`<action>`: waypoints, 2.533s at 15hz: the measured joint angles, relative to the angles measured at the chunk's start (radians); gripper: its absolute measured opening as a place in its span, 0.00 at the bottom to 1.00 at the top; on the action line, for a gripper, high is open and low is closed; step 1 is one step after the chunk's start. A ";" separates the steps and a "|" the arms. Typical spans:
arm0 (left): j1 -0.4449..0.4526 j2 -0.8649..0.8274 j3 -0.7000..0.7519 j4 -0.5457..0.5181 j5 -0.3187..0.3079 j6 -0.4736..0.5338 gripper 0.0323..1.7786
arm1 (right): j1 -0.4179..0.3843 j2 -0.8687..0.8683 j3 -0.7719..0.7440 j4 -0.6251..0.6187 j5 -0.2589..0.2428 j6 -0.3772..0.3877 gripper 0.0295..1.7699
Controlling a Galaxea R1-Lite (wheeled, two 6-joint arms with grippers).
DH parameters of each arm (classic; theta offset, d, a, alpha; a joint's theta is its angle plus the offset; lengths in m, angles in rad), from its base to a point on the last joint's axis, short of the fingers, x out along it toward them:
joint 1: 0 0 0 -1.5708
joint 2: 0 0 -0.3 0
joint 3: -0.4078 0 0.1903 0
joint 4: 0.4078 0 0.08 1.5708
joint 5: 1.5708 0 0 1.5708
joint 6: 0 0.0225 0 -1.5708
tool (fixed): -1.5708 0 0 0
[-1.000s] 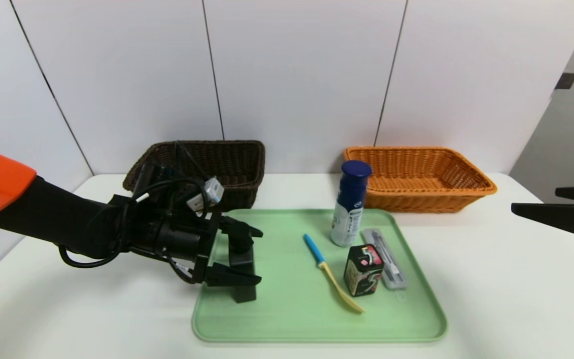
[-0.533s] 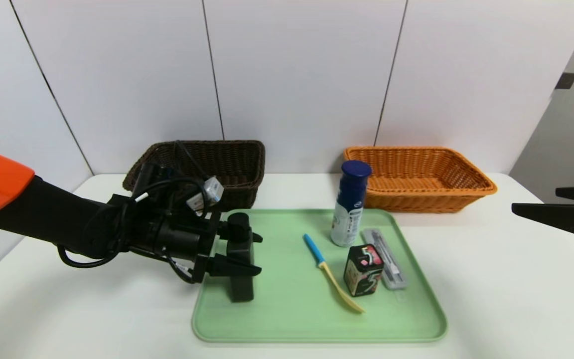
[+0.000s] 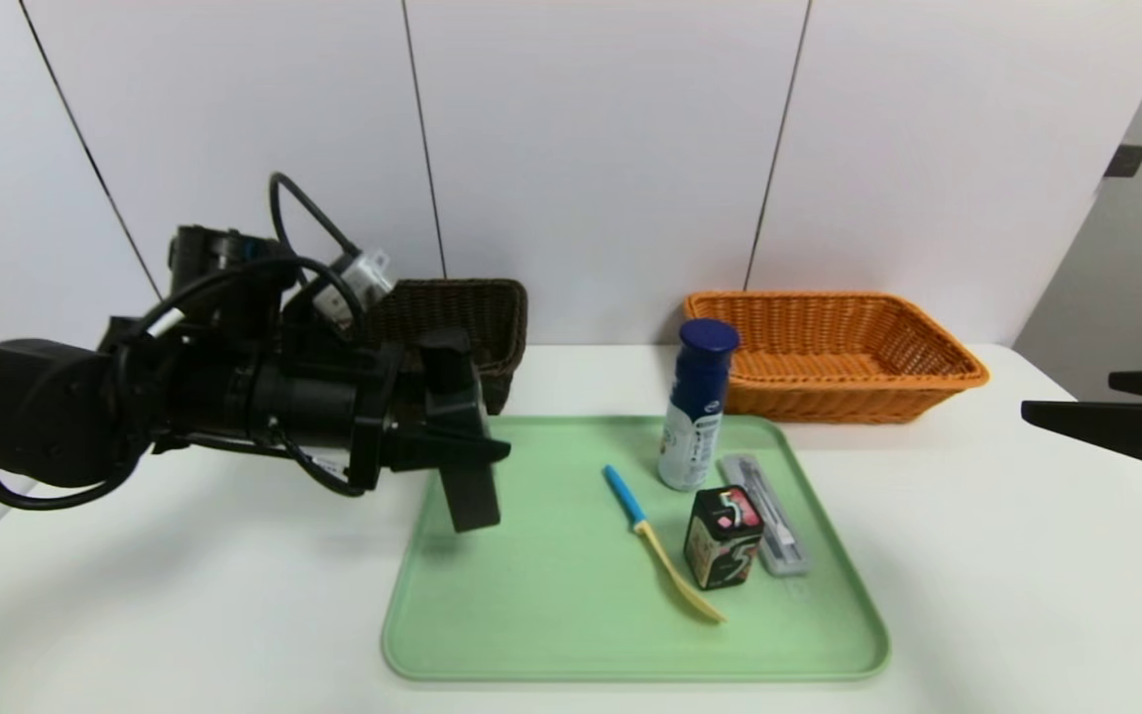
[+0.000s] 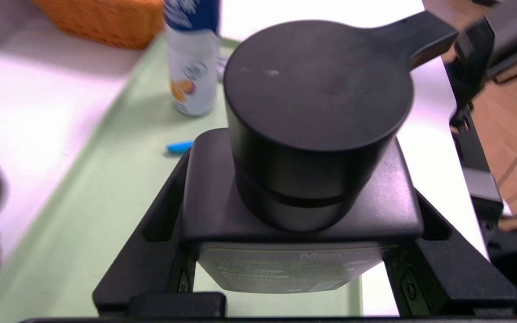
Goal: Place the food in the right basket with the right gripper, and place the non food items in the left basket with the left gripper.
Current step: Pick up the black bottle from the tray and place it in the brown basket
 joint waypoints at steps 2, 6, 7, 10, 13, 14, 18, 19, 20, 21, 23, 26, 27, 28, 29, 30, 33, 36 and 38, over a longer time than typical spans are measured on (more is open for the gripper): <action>0.000 -0.056 -0.061 -0.018 0.109 -0.119 0.62 | 0.000 -0.007 0.003 0.001 0.001 0.002 0.97; 0.025 -0.086 -0.167 -0.037 0.375 -0.220 0.62 | 0.000 -0.022 0.006 0.005 0.001 0.002 0.97; 0.034 -0.083 -0.184 -0.038 0.436 -0.226 0.62 | 0.000 -0.024 0.009 0.004 0.000 0.002 0.97; 0.071 -0.057 -0.220 -0.038 0.571 -0.229 0.62 | -0.001 -0.029 0.013 0.005 0.000 0.002 0.97; 0.118 -0.011 -0.247 -0.038 0.644 -0.229 0.62 | -0.001 -0.031 0.016 0.004 0.000 0.002 0.97; 0.136 0.013 -0.256 -0.041 0.663 -0.227 0.62 | -0.002 -0.032 0.016 0.004 0.000 0.001 0.97; 0.179 0.135 -0.273 -0.138 0.770 -0.227 0.62 | -0.006 -0.040 0.022 0.004 0.000 0.000 0.97; 0.184 0.172 -0.278 -0.181 0.804 -0.228 0.62 | -0.007 -0.041 0.023 0.004 0.001 0.001 0.97; 0.187 0.205 -0.289 -0.212 0.836 -0.231 0.62 | -0.007 -0.042 0.026 0.005 0.000 0.001 0.97; 0.190 0.232 -0.301 -0.228 0.860 -0.245 0.62 | -0.009 -0.044 0.027 0.005 0.000 0.000 0.97; 0.190 0.271 -0.319 -0.233 0.867 -0.274 0.62 | -0.013 -0.045 0.028 0.005 0.000 0.001 0.97; 0.191 0.325 -0.335 -0.234 0.868 -0.282 0.62 | -0.015 -0.045 0.030 0.004 0.000 0.001 0.97; 0.192 0.342 -0.341 -0.234 0.869 -0.290 0.62 | -0.016 -0.046 0.031 0.004 0.000 0.000 0.97; 0.192 0.357 -0.347 -0.234 0.870 -0.299 0.62 | -0.016 -0.046 0.032 0.004 0.001 0.001 0.97; 0.192 0.369 -0.351 -0.234 0.870 -0.303 0.62 | -0.017 -0.046 0.033 0.004 0.000 0.000 0.97; 0.193 0.381 -0.354 -0.234 0.868 -0.304 0.62 | -0.017 -0.046 0.033 0.004 0.001 0.000 0.97; 0.200 0.413 -0.379 -0.234 0.867 -0.320 0.62 | -0.020 -0.046 0.034 0.004 0.000 0.000 0.97; 0.199 0.426 -0.387 -0.233 0.866 -0.328 0.62 | -0.021 -0.046 0.034 0.004 0.000 0.001 0.97; 0.201 0.433 -0.388 -0.234 0.867 -0.329 0.62 | -0.021 -0.046 0.034 0.004 0.000 0.000 0.97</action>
